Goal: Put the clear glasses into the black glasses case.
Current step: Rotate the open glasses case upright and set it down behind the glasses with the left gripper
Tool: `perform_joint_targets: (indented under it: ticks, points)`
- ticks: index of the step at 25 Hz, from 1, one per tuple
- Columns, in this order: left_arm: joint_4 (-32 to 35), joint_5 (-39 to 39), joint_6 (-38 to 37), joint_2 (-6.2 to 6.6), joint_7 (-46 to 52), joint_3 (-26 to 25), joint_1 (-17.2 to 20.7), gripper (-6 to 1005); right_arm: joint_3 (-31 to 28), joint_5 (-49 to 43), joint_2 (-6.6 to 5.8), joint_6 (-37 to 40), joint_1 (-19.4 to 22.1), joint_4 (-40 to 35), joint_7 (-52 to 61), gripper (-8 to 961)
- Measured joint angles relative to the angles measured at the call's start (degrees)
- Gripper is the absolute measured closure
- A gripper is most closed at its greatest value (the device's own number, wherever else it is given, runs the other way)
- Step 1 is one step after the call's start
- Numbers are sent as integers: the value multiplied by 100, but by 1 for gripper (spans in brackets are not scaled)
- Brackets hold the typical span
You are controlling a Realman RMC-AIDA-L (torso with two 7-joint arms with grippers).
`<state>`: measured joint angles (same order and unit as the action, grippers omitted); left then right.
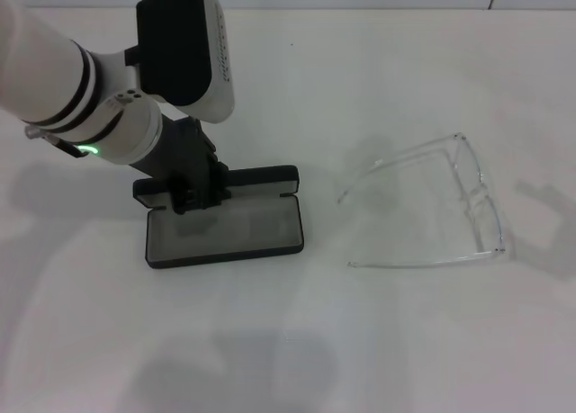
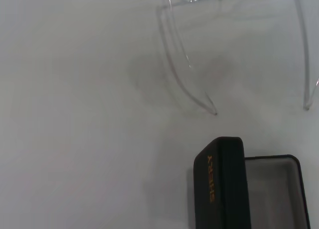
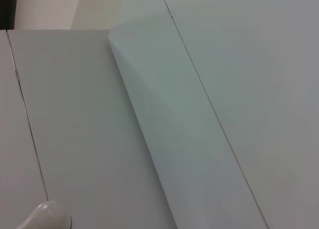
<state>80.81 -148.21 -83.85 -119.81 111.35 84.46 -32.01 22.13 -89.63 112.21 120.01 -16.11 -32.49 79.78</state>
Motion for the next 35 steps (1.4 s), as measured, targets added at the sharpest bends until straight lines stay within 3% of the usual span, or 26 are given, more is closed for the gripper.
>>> perform_joint_targets:
  ticks: [9,16,35]
  points:
    - [254,121,7,-22,1,149,-24,785,-301,1,7,100,46,128,-84,84]
    - [378,193,435,-29,198,577,-84,792,-440,62,-16,259,131,231,-165,85]
    - [-137,265,1333,-40,474,1391,-281,792,-517,131,-33,313,291,261,-283,85]
